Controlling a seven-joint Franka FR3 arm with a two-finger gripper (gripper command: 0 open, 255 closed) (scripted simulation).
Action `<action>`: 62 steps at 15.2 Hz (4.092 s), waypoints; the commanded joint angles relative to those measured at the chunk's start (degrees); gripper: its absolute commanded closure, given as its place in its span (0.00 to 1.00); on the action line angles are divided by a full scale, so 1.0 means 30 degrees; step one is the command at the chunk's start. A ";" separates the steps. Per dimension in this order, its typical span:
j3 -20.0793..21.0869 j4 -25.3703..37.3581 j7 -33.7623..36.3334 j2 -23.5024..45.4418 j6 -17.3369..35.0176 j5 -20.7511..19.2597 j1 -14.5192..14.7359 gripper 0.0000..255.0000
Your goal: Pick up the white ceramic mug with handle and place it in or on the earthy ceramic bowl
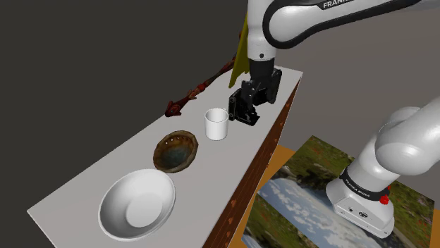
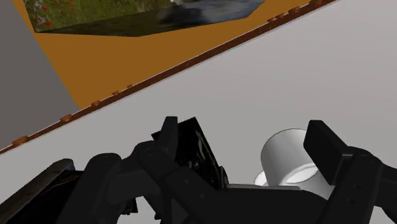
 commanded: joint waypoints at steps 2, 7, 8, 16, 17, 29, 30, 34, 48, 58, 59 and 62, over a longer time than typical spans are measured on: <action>0.0648 0.1012 0.1194 0.1868 0.1187 -0.0084 0.0071 0.00; 0.1504 0.3238 0.3238 0.5319 0.2826 -0.0829 0.0234 0.00; 0.1625 0.3758 0.3657 0.6030 0.3086 -0.1049 0.0301 0.00; 0.1903 0.8355 0.6551 1.1313 0.4192 -0.3000 0.1282 0.00; 0.1886 0.8203 0.6577 1.1400 0.4427 -0.3037 0.1300 0.00; 0.1790 0.7310 0.6779 1.2068 0.5944 -0.3341 0.1396 0.00; 0.1790 0.7310 0.6779 1.2068 0.5944 -0.3341 0.1396 0.00; 0.1790 0.7309 0.6778 1.2066 0.5942 -0.3340 0.1396 1.00; 0.1910 0.8103 0.6576 1.1240 0.4376 -0.2977 0.1297 1.00; 0.2010 0.9612 0.6381 1.0363 0.2048 -0.2602 0.1215 1.00; 0.2017 0.9788 0.6367 1.0296 0.1810 -0.2574 0.1211 1.00; 0.2035 1.0345 0.6334 1.0120 0.1090 -0.2501 0.1201 1.00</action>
